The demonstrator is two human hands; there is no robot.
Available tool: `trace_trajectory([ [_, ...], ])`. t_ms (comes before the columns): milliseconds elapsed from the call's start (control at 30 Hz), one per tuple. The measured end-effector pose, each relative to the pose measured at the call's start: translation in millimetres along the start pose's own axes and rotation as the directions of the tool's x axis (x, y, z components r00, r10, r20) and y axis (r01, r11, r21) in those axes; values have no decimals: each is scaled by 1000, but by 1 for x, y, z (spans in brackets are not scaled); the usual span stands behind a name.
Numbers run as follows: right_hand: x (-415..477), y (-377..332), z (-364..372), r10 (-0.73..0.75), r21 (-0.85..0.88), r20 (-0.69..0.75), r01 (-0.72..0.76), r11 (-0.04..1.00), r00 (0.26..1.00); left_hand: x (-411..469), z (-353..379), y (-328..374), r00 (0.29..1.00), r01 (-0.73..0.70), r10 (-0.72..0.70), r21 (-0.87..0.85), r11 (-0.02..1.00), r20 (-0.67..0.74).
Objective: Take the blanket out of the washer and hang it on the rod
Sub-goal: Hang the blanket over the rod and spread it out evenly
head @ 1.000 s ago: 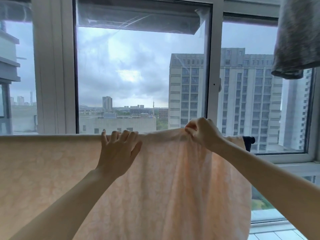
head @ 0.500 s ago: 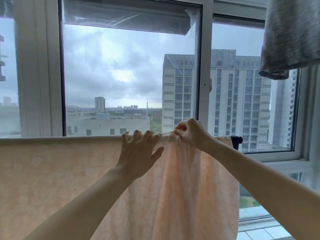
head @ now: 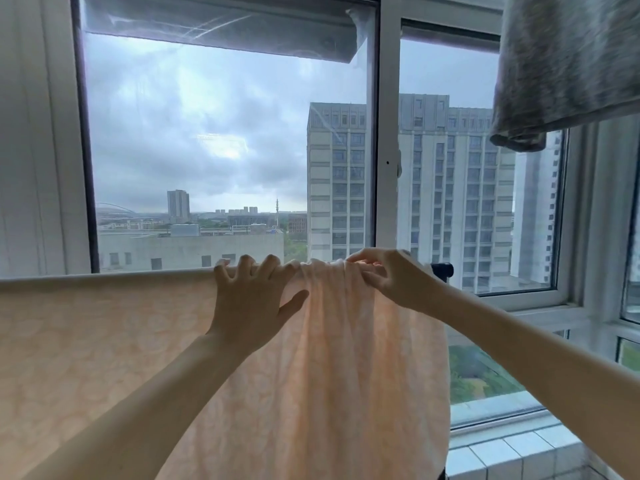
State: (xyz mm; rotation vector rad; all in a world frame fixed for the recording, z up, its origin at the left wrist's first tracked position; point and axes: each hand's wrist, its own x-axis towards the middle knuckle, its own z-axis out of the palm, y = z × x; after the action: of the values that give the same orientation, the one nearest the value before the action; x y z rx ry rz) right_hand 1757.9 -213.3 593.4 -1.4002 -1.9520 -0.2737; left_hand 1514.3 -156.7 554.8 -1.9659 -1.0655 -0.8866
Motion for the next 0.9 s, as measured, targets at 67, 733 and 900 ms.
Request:
trace_trajectory([
  [67, 1, -1, 2, -15, -22, -37, 14, 1000, 999, 0, 0, 0, 1000, 1, -1, 1, 1000, 4],
  [733, -7, 56, -46, 133, -181, -350, -206, 962, 927, 1, 3, -3, 1000, 4, -4, -1, 1000, 11],
  [900, -13, 43, -38, 98, -209, -236, -149, 967, 967, 4, 4, 0, 999, 16, -16, -5, 1000, 32],
])
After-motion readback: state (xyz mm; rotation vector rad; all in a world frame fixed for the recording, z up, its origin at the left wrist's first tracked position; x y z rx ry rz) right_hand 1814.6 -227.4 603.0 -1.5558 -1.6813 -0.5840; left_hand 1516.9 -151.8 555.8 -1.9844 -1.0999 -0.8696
